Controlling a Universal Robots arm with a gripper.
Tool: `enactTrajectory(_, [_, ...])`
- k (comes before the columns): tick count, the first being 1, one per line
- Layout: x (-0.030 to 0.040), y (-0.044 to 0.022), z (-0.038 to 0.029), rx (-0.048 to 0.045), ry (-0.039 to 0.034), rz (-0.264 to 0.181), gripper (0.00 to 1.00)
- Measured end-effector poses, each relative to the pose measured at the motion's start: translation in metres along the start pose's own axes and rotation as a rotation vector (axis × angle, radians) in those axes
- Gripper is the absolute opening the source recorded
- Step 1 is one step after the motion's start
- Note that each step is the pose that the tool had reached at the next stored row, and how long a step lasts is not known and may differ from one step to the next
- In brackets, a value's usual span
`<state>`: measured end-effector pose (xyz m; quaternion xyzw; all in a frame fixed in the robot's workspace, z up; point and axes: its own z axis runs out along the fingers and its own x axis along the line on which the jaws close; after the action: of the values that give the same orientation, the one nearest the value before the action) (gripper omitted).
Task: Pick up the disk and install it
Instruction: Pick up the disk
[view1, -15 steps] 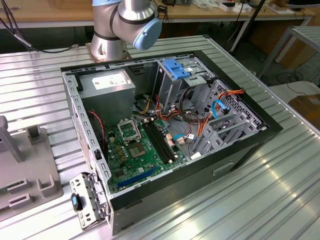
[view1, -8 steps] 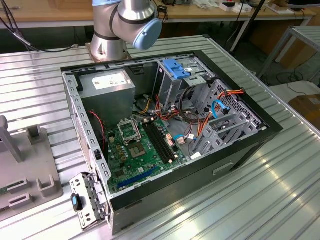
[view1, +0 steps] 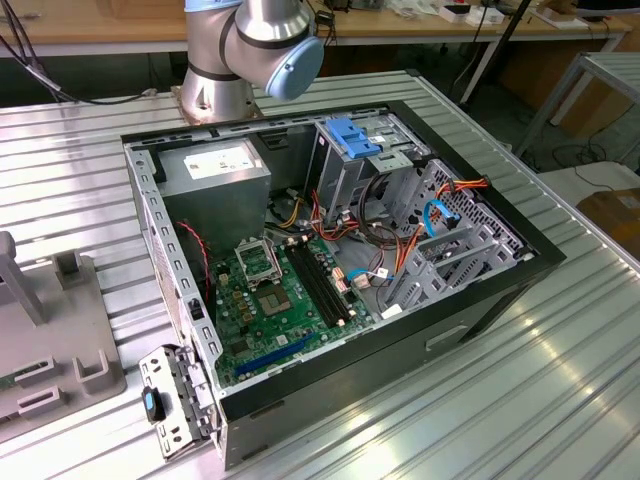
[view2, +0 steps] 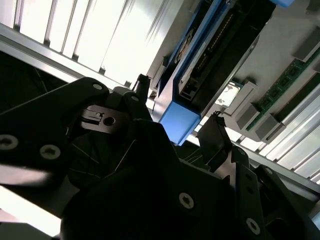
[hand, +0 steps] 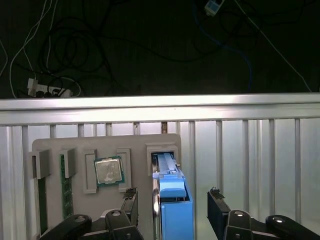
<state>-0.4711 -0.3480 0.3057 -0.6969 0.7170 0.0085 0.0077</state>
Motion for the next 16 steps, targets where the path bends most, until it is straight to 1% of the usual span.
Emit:
enactTrajectory(4, [0.0000,-0.0015,0.0000,0.0000,0.0000,0.000,0.66])
enactTrajectory(10, [0.0000,-0.0017,0.0000,0.0000,0.0000,0.000,0.66])
enactTrajectory(11, [-0.0001,-0.0017,0.0000,0.0000,0.0000,0.000,0.65])
enactTrajectory(12, [-0.0001,-0.0017,0.0000,0.0000,0.0000,0.000,0.58])
enactTrajectory(13, [-0.0001,-0.0017,0.0000,0.0000,0.0000,0.000,0.58])
enactTrajectory(14, [0.0000,-0.0017,0.0000,0.0001,0.0000,0.000,0.51])
enactTrajectory(16, [0.0000,-0.0018,0.0000,0.0000,0.0001,0.000,0.49])
